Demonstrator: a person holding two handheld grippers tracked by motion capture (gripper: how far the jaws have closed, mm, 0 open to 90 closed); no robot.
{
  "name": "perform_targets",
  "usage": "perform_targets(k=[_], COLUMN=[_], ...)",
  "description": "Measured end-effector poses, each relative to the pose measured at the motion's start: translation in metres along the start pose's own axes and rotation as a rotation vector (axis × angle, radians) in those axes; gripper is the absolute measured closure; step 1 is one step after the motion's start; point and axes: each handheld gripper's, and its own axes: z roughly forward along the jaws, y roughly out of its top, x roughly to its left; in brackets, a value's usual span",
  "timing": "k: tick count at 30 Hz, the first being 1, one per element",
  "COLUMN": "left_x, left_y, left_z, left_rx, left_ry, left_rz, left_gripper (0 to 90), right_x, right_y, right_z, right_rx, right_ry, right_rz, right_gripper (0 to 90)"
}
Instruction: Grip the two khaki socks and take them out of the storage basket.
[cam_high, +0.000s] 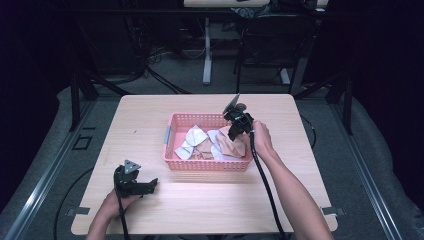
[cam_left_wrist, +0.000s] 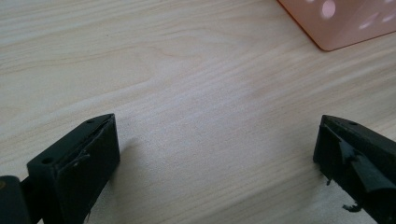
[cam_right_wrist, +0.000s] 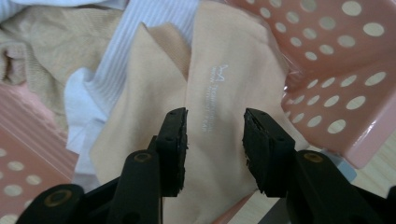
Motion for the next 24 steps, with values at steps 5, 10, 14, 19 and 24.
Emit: perform_targets(k=[5,10,14,19,24], left_x=[0.000,0.000,0.000,0.000,0.000], left_y=[0.000,0.000,0.000,0.000,0.000], left_z=[0.000,0.000,0.000,0.000,0.000], left_rx=[0.000,0.000,0.000,0.000,0.000], left_ry=[0.000,0.000,-0.001,0.000,0.000], left_rz=[0.000,0.000,0.000,0.000,0.000], left_gripper=[0.4,0.4,0.4,0.4,0.4], right_x=[0.000,0.002,0.002,0.001,0.001], right_y=[-0.002,-0.002,-0.004,-0.006,-0.010], right_z=[0.008,0.013,0.014,0.006,-0.009], right_rx=[0.000,0.046,0.041,0.009,-0.041], right_ry=[-0.021,-0.050,-0.041,-0.031,-0.016], right_rz=[0.008,-0.021,-0.025,-0.022,-0.018], right_gripper=[65.2,74.8,86.4,86.8,86.8])
